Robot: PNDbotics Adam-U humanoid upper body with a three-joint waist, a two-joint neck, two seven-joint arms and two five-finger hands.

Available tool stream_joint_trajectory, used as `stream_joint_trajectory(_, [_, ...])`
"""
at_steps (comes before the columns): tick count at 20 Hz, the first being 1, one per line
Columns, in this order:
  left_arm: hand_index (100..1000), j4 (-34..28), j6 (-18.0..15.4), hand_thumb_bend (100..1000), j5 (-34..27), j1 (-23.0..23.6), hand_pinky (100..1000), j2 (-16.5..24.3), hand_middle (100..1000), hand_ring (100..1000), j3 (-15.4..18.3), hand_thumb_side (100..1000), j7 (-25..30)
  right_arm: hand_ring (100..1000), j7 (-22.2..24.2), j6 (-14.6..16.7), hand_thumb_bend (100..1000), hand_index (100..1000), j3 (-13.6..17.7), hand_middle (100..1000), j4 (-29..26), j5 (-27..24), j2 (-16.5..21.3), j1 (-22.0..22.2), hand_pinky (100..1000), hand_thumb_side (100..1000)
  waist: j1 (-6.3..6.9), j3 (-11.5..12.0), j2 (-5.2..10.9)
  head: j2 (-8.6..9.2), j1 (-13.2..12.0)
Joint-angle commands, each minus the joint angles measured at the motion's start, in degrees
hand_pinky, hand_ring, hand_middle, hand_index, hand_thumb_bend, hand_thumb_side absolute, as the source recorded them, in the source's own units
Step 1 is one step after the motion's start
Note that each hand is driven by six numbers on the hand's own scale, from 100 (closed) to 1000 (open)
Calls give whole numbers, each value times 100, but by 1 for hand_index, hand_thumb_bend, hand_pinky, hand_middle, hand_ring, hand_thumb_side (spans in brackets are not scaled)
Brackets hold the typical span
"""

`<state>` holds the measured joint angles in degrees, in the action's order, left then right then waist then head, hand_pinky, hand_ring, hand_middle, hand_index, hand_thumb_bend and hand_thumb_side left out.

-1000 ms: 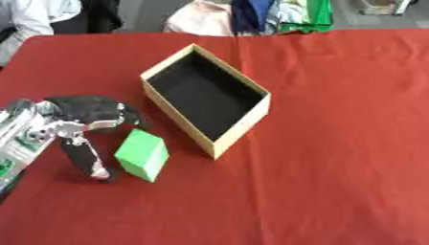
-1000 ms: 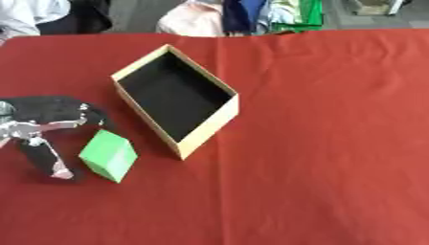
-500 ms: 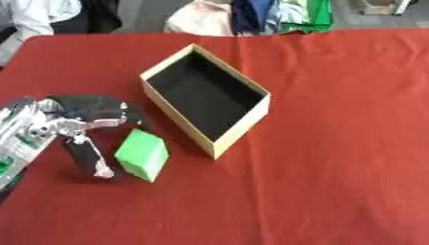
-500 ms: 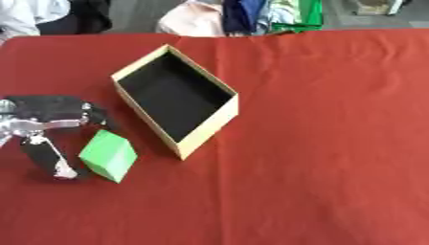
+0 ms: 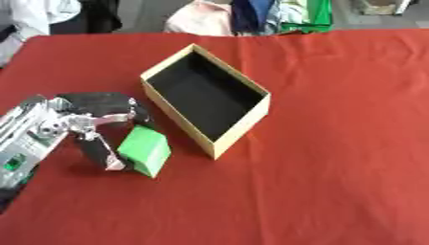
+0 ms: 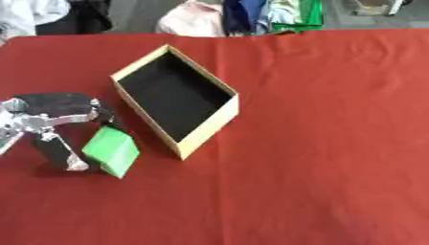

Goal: Pick up objects on the table and place them in the box.

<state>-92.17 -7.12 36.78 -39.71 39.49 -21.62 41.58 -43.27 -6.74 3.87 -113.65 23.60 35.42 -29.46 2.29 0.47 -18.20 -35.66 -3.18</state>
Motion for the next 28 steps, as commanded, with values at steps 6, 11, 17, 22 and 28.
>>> stream_joint_trajectory(6, [608, -196, 141, 291, -188, -32, 527, 169, 470, 547, 169, 100, -101, 724, -47, -12, 100, 728, 74, 750, -94, -35, 88, -40, 769, 100, 63, 16, 186, 12, 6])
stream_joint_trajectory(11, [587, -514, 210, 242, -357, -43, 507, 454, 454, 529, 479, 102, -327, 724, -58, -10, 100, 728, 79, 749, -94, -27, 103, -45, 769, 100, 88, 26, 178, 36, 41])
stream_joint_trajectory(17, [578, -685, 427, 135, -814, -358, 496, 520, 453, 525, 1044, 100, -727, 724, -69, -2, 100, 728, 84, 748, -94, -23, 111, -71, 769, 100, 105, 22, 185, 54, 66])
stream_joint_trajectory(22, [568, -100, 232, 100, -936, -932, 483, 302, 448, 518, 1156, 100, -991, 724, -45, 19, 100, 729, 58, 748, -94, -35, 105, -126, 769, 100, 97, -20, 218, 74, 53])
stream_joint_trajectory(28, [569, 1062, -358, 100, -733, -1614, 478, -302, 452, 520, 1208, 100, -1483, 724, -4, 33, 100, 729, 22, 747, -94, -53, 79, -172, 769, 100, 103, -118, 220, 63, 28])
